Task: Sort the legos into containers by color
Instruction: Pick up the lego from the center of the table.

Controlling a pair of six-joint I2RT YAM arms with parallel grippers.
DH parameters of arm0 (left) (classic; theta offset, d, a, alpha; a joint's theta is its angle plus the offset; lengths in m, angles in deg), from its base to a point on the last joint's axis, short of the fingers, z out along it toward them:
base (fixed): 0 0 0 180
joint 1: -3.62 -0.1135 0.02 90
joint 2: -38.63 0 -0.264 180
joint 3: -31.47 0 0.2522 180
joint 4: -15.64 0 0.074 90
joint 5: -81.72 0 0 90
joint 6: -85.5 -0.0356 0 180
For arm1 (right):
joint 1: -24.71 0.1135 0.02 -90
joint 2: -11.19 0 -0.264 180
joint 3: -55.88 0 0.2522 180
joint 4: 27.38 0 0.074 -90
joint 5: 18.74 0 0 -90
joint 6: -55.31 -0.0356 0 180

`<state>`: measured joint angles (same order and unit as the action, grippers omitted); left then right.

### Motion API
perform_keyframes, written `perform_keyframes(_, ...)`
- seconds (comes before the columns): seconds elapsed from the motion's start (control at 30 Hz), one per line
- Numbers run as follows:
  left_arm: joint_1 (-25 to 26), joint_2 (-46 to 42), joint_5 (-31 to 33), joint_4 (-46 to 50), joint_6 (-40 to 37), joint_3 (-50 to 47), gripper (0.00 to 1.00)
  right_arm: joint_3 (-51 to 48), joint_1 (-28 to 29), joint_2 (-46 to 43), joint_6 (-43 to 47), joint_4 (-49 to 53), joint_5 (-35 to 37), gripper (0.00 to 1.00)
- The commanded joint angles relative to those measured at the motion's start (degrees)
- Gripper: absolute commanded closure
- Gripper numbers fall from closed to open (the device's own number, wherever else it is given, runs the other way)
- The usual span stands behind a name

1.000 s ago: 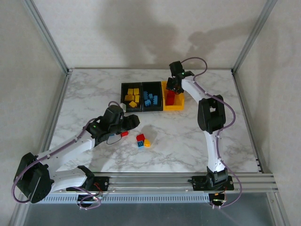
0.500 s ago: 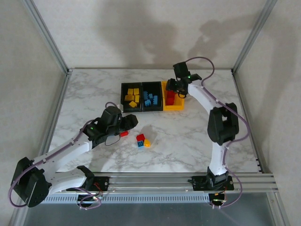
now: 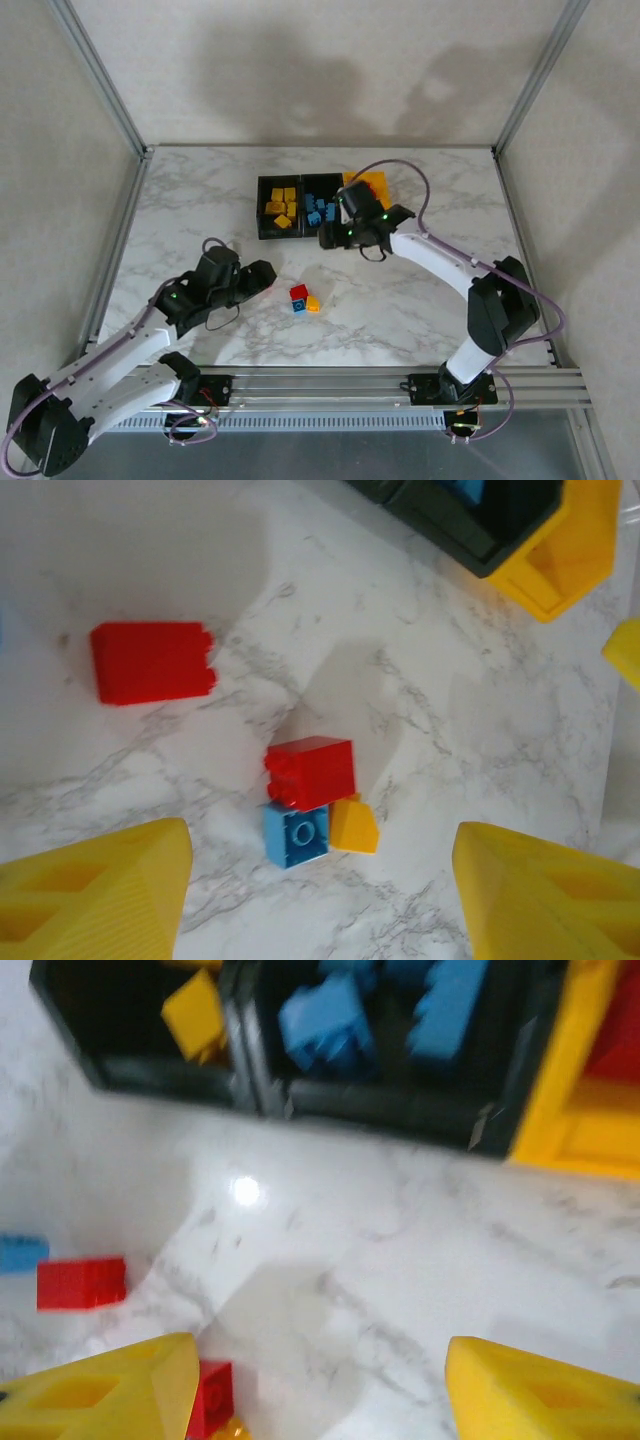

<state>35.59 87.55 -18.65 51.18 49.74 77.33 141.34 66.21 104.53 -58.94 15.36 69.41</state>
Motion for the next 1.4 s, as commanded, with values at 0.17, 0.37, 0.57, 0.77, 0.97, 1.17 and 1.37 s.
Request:
perform_keyframes(0.17, -3.0, -11.0, -2.6, 6.0, 5.9, -7.5, 0.3, -0.8, 10.2, 5.4, -3.3, -2.6, -1.3, 0.25)
perform_keyframes(0.37, -3.8, -14.0, -2.7, 7.3, 6.3, -8.4, 0.29, 2.4, 14.2, 12.0, -4.4, -1.3, -0.6, 0.23)
perform_keyframes(0.57, -4.0, -14.0, -3.2, 6.5, 5.9, -9.0, 0.29, 4.7, 16.3, 16.7, -5.2, -1.0, -0.4, 0.24)
perform_keyframes(0.77, -4.3, -14.7, -3.5, 6.0, 6.3, -9.8, 0.29, 6.4, 16.5, 20.1, -5.8, 0.4, 0.7, 0.34)
perform_keyframes(0.97, -4.3, -14.9, -3.6, 5.4, 6.4, -10.4, 0.29, 7.6, 16.5, 21.3, -5.6, 0.8, 1.7, 0.47)
perform_keyframes(1.17, -4.4, -14.7, -4.1, 4.0, 6.5, -10.3, 0.29, 9.2, 15.9, 20.7, -5.8, 0.6, 3.6, 0.54)
perform_keyframes(1.37, -4.4, -12.7, -5.8, 0.7, 6.1, -9.7, 0.29, 10.2, 12.6, 15.9, -5.2, 0.9, 5.3, 0.54)
